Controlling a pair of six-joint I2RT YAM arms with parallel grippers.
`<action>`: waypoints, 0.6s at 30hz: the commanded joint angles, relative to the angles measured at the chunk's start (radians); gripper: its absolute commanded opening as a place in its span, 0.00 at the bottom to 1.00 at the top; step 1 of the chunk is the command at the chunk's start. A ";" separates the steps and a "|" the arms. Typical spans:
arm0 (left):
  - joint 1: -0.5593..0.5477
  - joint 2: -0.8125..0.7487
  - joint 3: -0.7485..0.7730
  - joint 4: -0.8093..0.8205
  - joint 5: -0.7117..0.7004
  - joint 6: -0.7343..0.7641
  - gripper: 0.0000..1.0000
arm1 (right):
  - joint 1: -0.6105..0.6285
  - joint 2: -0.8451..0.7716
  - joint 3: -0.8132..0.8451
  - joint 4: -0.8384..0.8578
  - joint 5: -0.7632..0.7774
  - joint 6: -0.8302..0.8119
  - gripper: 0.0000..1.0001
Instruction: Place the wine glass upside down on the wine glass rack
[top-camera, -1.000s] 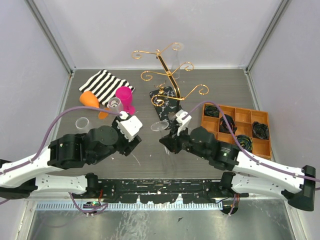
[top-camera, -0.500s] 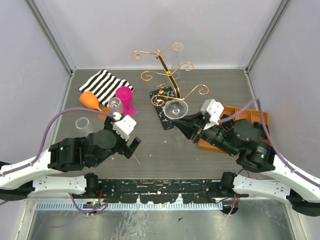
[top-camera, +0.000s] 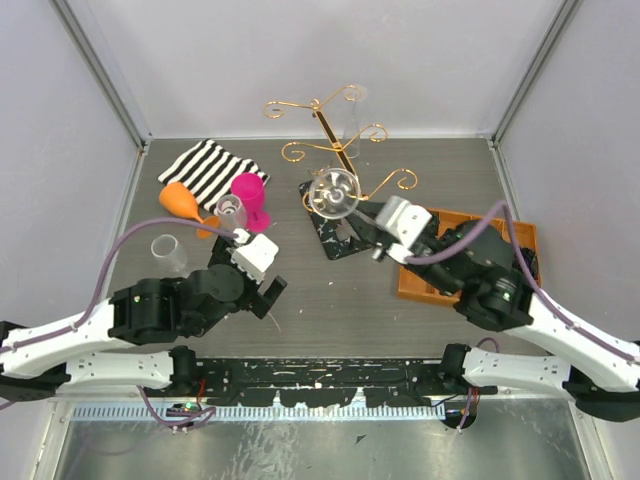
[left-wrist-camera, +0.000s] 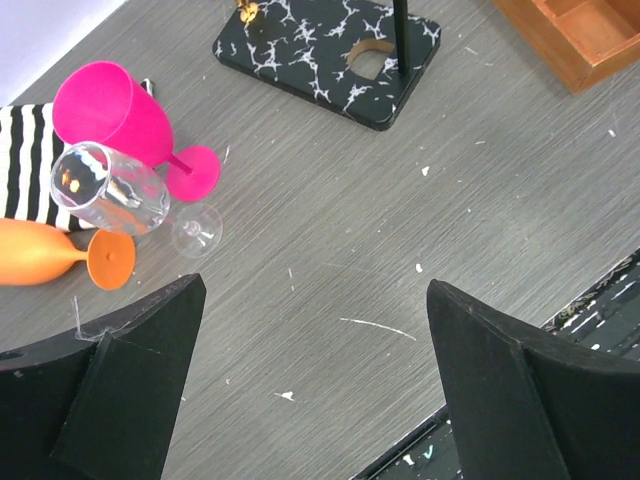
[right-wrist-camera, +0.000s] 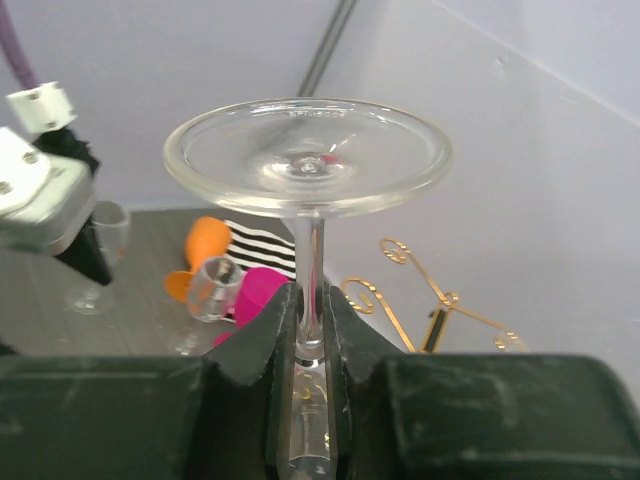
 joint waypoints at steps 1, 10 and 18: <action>-0.003 0.034 0.002 -0.003 -0.042 -0.020 0.99 | -0.001 0.100 0.134 0.092 0.138 -0.202 0.00; -0.003 0.044 -0.024 0.035 -0.049 -0.005 0.98 | -0.019 0.304 0.383 0.086 0.349 -0.459 0.00; 0.046 0.073 -0.015 0.068 -0.045 0.006 0.98 | -0.357 0.336 0.459 0.018 0.155 -0.335 0.01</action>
